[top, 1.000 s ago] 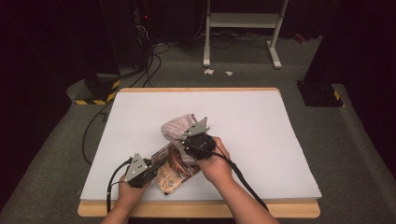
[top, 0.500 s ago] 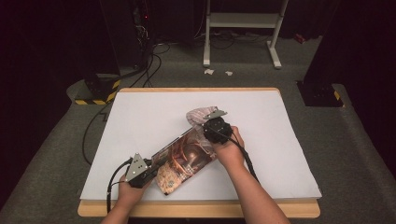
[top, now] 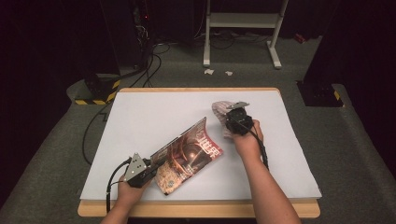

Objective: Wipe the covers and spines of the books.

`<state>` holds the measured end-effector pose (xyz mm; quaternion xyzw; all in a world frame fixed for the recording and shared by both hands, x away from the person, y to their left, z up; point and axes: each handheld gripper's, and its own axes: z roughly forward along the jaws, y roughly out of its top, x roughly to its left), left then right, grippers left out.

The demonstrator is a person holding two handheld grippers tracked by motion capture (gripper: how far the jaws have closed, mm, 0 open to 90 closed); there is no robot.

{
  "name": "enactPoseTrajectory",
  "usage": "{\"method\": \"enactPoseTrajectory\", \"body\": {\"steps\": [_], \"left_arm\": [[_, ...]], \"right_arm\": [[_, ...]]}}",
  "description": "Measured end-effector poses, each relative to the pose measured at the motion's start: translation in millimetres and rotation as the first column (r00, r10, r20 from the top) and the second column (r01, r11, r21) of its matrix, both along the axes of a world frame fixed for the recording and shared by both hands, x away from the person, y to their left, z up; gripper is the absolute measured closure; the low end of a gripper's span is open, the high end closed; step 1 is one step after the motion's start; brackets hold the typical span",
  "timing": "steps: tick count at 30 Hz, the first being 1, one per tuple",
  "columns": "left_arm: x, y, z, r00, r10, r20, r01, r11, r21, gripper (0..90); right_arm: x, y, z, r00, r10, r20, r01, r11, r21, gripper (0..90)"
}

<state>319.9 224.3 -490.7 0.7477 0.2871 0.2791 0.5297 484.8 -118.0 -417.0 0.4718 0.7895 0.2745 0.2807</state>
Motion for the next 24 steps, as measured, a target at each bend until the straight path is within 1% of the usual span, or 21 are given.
{"method": "enactPoseTrajectory", "body": {"steps": [2, 6, 7, 8, 9, 10, 12, 18, 24], "left_arm": [[-0.4, -0.3, 0.0, 1.0000, 0.001, 0.000, -0.001, 1.0000, -0.002, 83.4], [-0.8, -0.7, 0.2, 1.0000, 0.001, -0.003, -0.001, 1.0000, -0.006, 83.4], [-0.7, -0.6, 0.2, 1.0000, 0.001, -0.002, -0.001, 1.0000, -0.005, 83.4], [-0.7, -0.6, 0.2, 1.0000, 0.001, -0.002, -0.001, 1.0000, -0.005, 83.4], [-0.5, -0.5, 0.2, 1.0000, 0.001, -0.003, -0.001, 1.0000, -0.005, 83.4], [-0.2, -0.4, 0.1, 1.0000, 0.002, -0.004, -0.003, 1.0000, -0.004, 83.4], [0.0, -0.4, 0.0, 1.0000, 0.003, -0.005, -0.003, 1.0000, -0.004, 83.4], [0.0, -0.4, -0.1, 1.0000, 0.003, -0.005, -0.003, 1.0000, -0.004, 83.3], [-0.2, -0.5, -1.0, 0.9999, 0.008, -0.012, -0.008, 0.9999, -0.011, 83.3]], "right_arm": [[-4.7, -10.6, 5.5, 0.9998, -0.013, 0.012, 0.013, 0.9998, 0.014, 69.1], [-16.1, -24.2, 13.3, 0.9991, -0.022, 0.035, 0.021, 0.9992, 0.035, 69.0], [-19.6, -26.8, 14.4, 0.9989, -0.024, 0.041, 0.023, 0.9991, 0.036, 69.0], [-19.6, -26.8, 14.4, 0.9989, -0.024, 0.041, 0.023, 0.9991, 0.036, 69.0], [-23.2, -29.7, 15.4, 0.9987, -0.024, 0.045, 0.022, 0.9991, 0.037, 68.9], [-31.0, -35.9, 16.5, 0.9983, -0.025, 0.052, 0.023, 0.9988, 0.044, 68.8], [-36.8, -40.2, 16.4, 0.9981, -0.027, 0.056, 0.025, 0.9985, 0.049, 68.7], [-53.6, -57.9, 10.0, 0.9976, -0.045, 0.053, 0.042, 0.9969, 0.067, 68.4], [-65.3, -76.9, -7.2, 0.9971, -0.074, 0.019, 0.072, 0.9945, 0.076, 68.4]]}}
